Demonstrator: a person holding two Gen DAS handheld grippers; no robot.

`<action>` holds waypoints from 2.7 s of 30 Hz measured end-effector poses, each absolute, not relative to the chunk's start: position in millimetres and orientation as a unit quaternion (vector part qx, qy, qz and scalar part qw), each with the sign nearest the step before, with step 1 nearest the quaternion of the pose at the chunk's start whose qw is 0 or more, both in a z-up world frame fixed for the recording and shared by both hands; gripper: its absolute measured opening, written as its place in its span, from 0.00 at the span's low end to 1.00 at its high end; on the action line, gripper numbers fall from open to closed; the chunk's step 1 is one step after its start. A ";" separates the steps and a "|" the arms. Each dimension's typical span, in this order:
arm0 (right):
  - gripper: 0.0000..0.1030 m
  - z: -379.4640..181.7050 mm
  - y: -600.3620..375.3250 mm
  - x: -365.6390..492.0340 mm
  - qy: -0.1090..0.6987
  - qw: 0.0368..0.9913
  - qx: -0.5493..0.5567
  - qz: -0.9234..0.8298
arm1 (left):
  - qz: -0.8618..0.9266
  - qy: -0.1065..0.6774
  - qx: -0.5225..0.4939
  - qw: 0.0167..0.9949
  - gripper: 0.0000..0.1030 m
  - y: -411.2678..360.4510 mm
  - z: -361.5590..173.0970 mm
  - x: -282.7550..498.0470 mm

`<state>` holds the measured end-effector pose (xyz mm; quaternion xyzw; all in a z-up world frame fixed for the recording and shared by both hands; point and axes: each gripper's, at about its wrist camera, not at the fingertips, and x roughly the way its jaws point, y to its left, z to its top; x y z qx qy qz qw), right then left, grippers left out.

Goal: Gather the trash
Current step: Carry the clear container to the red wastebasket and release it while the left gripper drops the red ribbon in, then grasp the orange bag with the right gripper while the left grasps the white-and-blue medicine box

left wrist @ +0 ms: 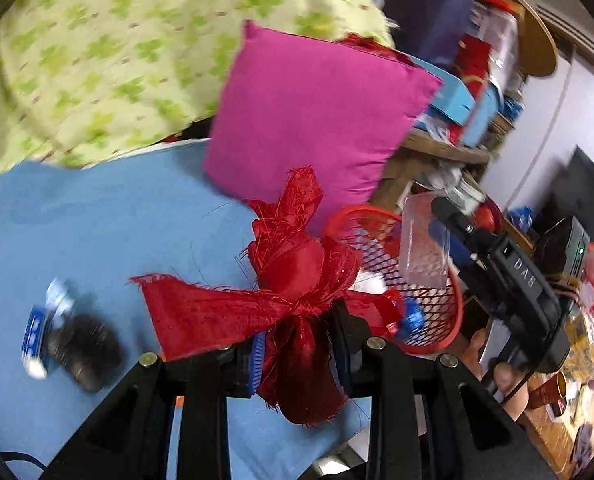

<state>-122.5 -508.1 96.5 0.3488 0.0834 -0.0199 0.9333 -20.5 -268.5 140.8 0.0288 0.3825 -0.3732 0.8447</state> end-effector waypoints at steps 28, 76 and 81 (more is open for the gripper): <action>0.74 105.4 -522.5 -158.7 0.033 0.954 0.294 -0.060 | -0.326 0.373 0.069 0.866 0.62 -249.6 106.2 -11.4; 0.38 -62.1 -283.6 59.7 0.520 0.833 0.162 0.100 | -0.065 0.408 0.002 0.911 0.67 -19.5 -39.5 105.3; 0.33 -62.4 -281.1 59.8 0.515 0.838 0.150 0.102 | -0.072 0.410 0.015 0.909 0.67 -24.0 -45.5 116.1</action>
